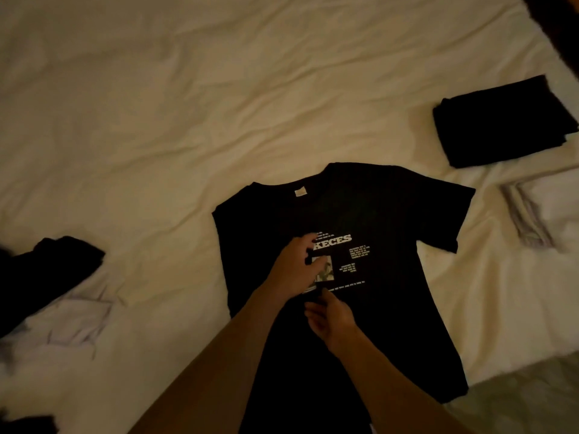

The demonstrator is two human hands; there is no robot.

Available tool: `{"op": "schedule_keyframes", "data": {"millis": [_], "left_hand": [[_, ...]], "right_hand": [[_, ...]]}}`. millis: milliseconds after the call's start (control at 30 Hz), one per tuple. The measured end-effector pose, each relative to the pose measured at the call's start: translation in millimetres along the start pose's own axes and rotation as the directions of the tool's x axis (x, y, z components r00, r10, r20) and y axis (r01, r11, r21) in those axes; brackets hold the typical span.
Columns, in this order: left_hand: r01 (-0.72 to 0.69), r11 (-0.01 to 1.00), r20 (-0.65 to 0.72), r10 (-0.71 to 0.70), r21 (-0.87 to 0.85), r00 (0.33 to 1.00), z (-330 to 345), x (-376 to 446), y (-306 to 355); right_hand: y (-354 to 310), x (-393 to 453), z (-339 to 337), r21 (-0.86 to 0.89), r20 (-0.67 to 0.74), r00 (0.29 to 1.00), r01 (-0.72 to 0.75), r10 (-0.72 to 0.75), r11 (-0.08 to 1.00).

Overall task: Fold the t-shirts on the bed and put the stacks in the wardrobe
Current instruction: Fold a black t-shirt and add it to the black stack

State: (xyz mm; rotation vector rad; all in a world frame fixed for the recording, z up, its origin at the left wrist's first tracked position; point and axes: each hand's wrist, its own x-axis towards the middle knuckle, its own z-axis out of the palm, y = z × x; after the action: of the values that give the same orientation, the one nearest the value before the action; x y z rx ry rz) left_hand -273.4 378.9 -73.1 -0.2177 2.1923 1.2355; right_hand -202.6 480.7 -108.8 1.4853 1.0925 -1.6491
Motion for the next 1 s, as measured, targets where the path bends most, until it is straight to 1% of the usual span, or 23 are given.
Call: {"op": "schedule_keyframes", "data": {"millis": [67, 133, 200, 300, 400, 467, 533, 600, 667, 733, 800, 867, 900, 1000], "left_hand": [[0.058, 0.998, -0.05, -0.056, 0.031, 0.997, 10.4, 3.0, -5.3], [0.104, 0.993, -0.084, -0.099, 0.049, 0.992, 17.7, 9.4, -4.4], [0.118, 0.992, -0.093, -0.114, 0.039, 0.989, 26.3, 22.2, 6.6], [0.045, 0.996, -0.037, -0.042, 0.079, 0.998, 49.1, 48.2, 39.6], [-0.061, 0.992, 0.072, 0.054, 0.107, 0.996, 84.2, 70.8, 76.2], [-0.116, 0.983, 0.129, 0.098, 0.141, 0.987, 106.5, 89.9, 101.5], [-0.18, 0.964, 0.16, 0.149, 0.198, 0.976, 128.5, 115.7, 128.4], [-0.254, 0.926, 0.168, 0.213, 0.28, 0.962, 151.3, 143.8, 152.6], [-0.31, 0.88, 0.173, 0.264, 0.36, 0.949, 172.6, 169.3, 171.0], [-0.348, 0.836, 0.216, 0.28, 0.424, 0.935, 190.6, 189.6, 182.5], [-0.364, 0.798, 0.277, 0.255, 0.481, 0.926, 203.6, 206.4, 188.4], [-0.36, 0.776, 0.316, 0.217, 0.517, 0.923, 211.9, 219.7, 189.0], [-0.356, 0.767, 0.31, 0.215, 0.534, 0.926, 216.5, 224.6, 189.5], [-0.309, 0.723, 0.219, 0.219, 0.618, 0.951, 228.0, 235.0, 198.7]], "right_hand": [[-8.8, 4.0, -14.4, -0.113, -0.001, 1.0, 0.011, -0.012, 0.994], [-22.7, 3.3, -27.6, -0.181, 0.032, 0.999, 0.026, -0.02, 0.983], [-44.7, 1.7, -43.7, -0.216, 0.058, 0.996, 0.079, -0.068, 0.973], [-88.4, 6.5, -82.2, -0.189, 0.026, 0.977, 0.211, -0.21, 0.959], [-130.8, 9.9, -136.1, -0.148, -0.093, 0.928, 0.344, -0.36, 0.927], [-156.0, 12.9, -172.3, -0.107, -0.174, 0.892, 0.405, -0.418, 0.908], [-176.1, 20.8, -202.6, -0.096, -0.232, 0.875, 0.413, -0.424, 0.906], [-188.8, 31.7, -221.0, -0.122, -0.258, 0.884, 0.371, -0.39, 0.921], [-194.7, 41.4, -227.1, -0.138, -0.265, 0.896, 0.331, -0.357, 0.933], [-196.5, 49.8, -224.9, -0.097, -0.261, 0.908, 0.314, -0.329, 0.944], [-196.3, 57.0, -219.1, -0.04, -0.238, 0.919, 0.313, -0.314, 0.949], [-190.3, 68.0, -210.0, -0.031, -0.211, 0.925, 0.317, -0.317, 0.948], [-187.8, 71.8, -206.5, -0.043, -0.205, 0.923, 0.324, -0.326, 0.945], [-185.9, 76.2, -205.4, -0.053, -0.226, 0.902, 0.366, -0.368, 0.929]]}}
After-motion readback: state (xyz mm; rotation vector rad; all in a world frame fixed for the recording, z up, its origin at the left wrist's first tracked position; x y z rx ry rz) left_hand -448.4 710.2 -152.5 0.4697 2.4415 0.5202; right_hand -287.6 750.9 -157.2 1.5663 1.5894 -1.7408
